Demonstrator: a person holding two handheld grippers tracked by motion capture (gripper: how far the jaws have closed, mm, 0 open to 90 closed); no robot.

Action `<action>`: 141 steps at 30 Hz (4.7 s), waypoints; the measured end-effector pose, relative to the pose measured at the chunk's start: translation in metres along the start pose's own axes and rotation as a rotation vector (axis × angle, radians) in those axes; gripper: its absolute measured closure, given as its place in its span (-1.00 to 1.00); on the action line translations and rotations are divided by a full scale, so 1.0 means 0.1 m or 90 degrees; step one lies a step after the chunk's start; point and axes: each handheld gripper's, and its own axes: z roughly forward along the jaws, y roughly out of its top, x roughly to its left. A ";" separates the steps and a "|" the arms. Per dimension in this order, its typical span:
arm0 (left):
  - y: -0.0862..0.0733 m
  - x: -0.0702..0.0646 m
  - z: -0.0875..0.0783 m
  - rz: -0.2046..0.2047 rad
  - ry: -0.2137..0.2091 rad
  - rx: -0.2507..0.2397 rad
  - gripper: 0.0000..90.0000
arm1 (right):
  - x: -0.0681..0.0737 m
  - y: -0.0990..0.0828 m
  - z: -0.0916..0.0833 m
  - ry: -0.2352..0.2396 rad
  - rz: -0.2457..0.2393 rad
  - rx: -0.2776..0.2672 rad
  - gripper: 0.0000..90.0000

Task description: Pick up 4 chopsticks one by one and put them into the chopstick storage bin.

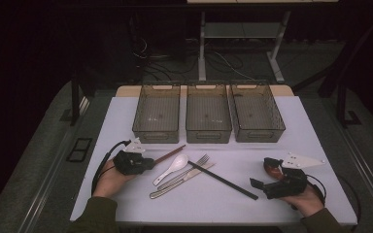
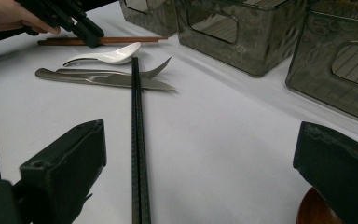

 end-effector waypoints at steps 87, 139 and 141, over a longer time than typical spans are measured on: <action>-0.24 0.09 -0.18 -0.065 -0.014 -0.051 0.79 | -0.01 -0.07 0.11 0.020 0.001 0.042 -0.94; -0.16 0.03 -0.25 -0.017 0.021 -0.014 0.87 | 0.01 -0.06 0.12 0.022 0.003 0.041 -0.94; -0.15 0.02 -0.26 -0.016 0.021 -0.011 0.87 | 0.01 -0.06 0.11 0.022 0.004 0.041 -0.94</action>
